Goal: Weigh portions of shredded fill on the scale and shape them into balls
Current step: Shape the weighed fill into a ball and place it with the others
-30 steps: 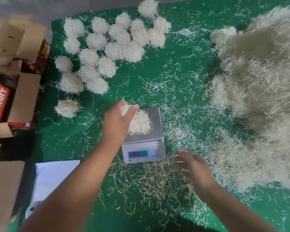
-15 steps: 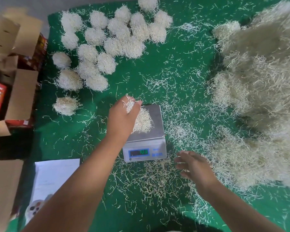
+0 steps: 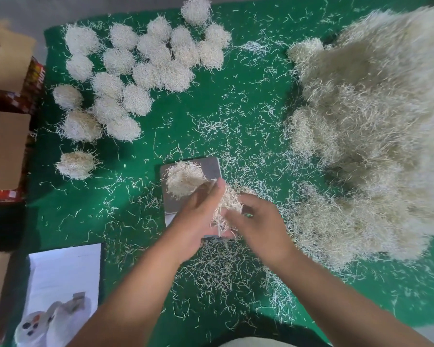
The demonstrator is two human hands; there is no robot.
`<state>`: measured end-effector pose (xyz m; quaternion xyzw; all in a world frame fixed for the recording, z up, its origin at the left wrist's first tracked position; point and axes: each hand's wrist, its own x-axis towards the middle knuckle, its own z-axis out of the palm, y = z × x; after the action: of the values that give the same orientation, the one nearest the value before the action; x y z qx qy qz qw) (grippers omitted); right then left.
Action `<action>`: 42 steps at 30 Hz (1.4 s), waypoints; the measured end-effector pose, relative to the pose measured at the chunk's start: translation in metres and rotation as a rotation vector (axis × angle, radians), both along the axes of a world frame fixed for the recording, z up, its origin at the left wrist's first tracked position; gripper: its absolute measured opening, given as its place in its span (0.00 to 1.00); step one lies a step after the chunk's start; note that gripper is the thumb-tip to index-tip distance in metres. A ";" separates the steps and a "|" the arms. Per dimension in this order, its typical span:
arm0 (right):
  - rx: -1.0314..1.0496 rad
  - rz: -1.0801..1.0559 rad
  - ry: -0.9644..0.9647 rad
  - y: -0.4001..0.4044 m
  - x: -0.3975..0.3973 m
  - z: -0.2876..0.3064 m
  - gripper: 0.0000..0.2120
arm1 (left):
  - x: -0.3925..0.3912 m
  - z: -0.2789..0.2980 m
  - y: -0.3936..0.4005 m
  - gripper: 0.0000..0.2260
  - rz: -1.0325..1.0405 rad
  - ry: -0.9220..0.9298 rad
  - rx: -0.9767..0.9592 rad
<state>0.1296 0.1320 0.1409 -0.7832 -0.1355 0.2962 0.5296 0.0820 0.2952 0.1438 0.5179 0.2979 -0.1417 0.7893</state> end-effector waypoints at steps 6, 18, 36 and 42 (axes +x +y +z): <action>-0.018 -0.018 0.060 -0.036 0.002 -0.007 0.10 | -0.015 -0.008 -0.002 0.27 -0.074 -0.006 0.259; -0.071 -0.048 0.181 -0.074 0.003 -0.005 0.17 | -0.019 -0.012 -0.044 0.11 0.168 0.151 0.437; -0.186 -0.289 0.126 -0.149 0.037 -0.018 0.28 | -0.018 0.019 0.035 0.11 0.705 0.094 0.374; -0.532 -0.528 0.100 -0.183 0.052 -0.051 0.33 | -0.029 0.017 0.068 0.21 0.829 0.029 0.276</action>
<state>0.1814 -0.0515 0.0901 -0.8858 0.1788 0.2121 0.3719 0.0532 0.3634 0.1607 0.4533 0.5077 0.2210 0.6985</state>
